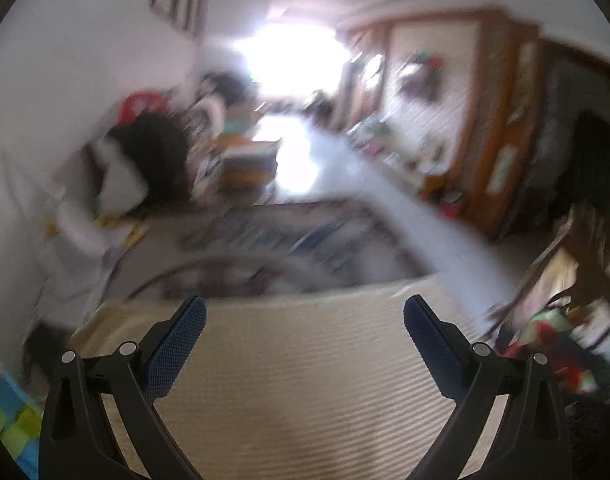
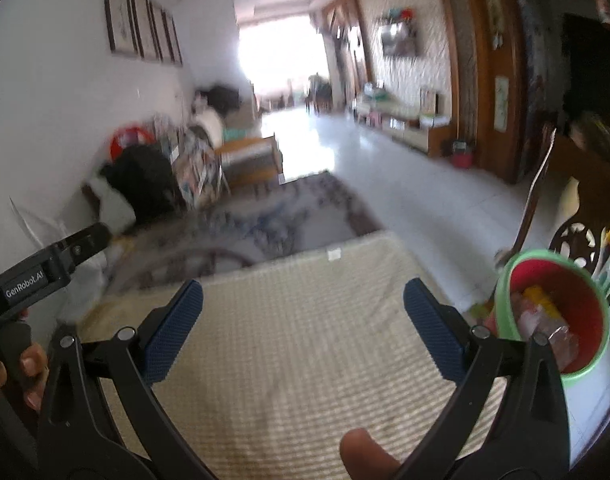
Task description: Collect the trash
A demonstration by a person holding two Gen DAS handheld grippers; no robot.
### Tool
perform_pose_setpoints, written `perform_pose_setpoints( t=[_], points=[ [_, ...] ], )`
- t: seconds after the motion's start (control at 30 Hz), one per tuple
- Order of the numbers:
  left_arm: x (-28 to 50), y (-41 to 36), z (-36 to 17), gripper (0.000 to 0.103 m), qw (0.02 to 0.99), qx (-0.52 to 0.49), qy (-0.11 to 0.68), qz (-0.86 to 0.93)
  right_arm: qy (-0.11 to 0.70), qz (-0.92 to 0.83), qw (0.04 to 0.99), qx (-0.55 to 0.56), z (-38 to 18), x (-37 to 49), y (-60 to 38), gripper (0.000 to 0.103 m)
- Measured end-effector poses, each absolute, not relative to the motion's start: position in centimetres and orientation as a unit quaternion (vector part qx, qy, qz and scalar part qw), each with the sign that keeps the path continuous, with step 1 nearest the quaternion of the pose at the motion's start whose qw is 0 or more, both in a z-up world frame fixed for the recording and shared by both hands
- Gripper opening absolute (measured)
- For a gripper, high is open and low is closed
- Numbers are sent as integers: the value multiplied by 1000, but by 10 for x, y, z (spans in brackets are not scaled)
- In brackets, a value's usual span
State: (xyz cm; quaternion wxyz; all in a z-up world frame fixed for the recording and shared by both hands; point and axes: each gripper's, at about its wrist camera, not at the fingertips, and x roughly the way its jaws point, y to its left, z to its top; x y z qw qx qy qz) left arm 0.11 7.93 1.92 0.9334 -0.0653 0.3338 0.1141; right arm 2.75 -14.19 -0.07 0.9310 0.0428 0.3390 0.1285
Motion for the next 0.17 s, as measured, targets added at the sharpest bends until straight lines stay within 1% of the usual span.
perform_pose_setpoints(
  t=[0.1, 0.17],
  points=[
    [2, 111, -40, 95, 898, -70, 404, 158, 377, 127, 917, 25, -35, 43, -133, 99],
    [-2, 131, -74, 95, 876, -75, 436, 192, 398, 126, 909, 12, -55, 55, -127, 99]
  ],
)
